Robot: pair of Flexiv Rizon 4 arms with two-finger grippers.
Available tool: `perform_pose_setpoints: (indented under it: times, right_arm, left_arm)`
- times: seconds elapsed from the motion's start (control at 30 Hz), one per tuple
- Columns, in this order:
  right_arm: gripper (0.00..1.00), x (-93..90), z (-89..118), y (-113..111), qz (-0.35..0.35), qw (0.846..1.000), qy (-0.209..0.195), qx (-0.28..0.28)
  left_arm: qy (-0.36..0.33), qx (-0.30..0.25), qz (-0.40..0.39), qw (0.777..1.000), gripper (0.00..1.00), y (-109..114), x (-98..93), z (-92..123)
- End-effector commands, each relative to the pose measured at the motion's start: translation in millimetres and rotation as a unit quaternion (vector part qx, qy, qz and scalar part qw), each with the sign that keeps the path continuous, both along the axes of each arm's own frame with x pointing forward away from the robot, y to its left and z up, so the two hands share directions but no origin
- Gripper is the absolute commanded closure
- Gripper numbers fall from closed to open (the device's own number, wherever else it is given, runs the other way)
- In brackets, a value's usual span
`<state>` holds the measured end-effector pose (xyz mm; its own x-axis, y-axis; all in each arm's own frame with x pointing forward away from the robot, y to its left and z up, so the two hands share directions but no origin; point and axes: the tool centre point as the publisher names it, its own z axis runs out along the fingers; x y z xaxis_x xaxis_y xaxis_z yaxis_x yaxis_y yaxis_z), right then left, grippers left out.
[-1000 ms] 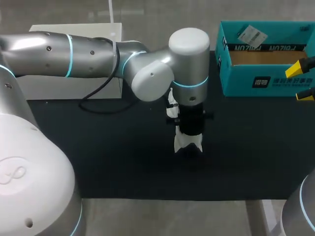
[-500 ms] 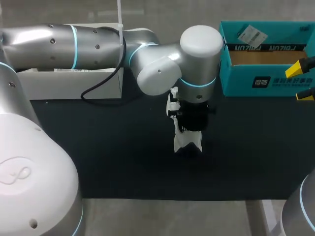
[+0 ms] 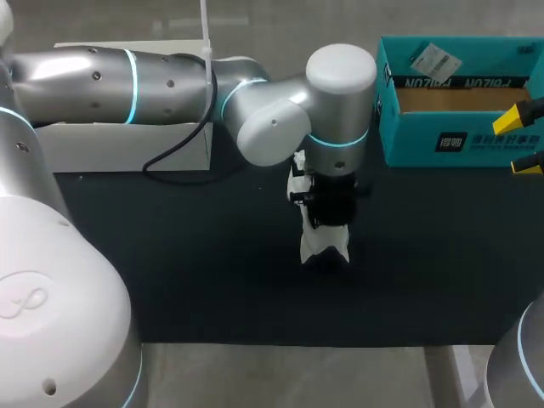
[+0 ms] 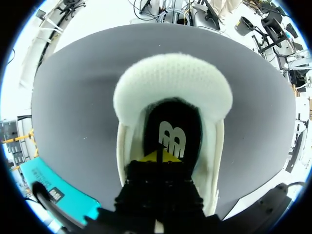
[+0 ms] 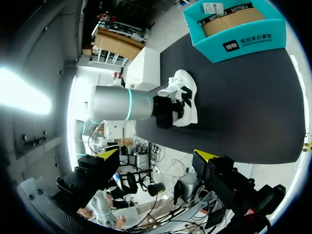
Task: Take the shoe out of the shoebox, open the shoe tongue, remove and reinsert the insole, then place the shoe into the shoebox
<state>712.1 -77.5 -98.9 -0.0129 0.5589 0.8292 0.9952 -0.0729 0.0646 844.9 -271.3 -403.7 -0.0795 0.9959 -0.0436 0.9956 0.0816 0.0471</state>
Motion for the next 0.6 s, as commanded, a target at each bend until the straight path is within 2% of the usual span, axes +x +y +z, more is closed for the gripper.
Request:
perform_pose_setpoints:
  times: [0.03, 0.1, 0.37, 0.6]
  right_arm:
    - [0.00, -0.5, -0.3, 0.2, -0.001, 1.000, 0.000, -0.001]
    - [0.00, -0.5, -0.3, 0.2, -0.001, 1.000, 0.000, -0.001]
    - [0.00, -0.5, -0.3, 0.2, -0.001, 1.000, 0.000, -0.001]
    - [0.00, -0.5, -0.3, 0.2, -0.001, 1.000, 0.000, -0.001]
  left_arm:
    - [-0.014, -0.014, 0.000, 1.000, 1.00, 6.7, -3.3, 25.4]
    - [-0.013, -0.023, 0.002, 1.000, 1.00, 6.4, 2.4, 34.0]
    - [-0.019, -0.011, 0.011, 1.000, 1.00, -1.1, 30.2, 46.8]
    - [-0.023, -0.006, 0.021, 0.999, 1.00, -2.7, 43.2, 47.5]
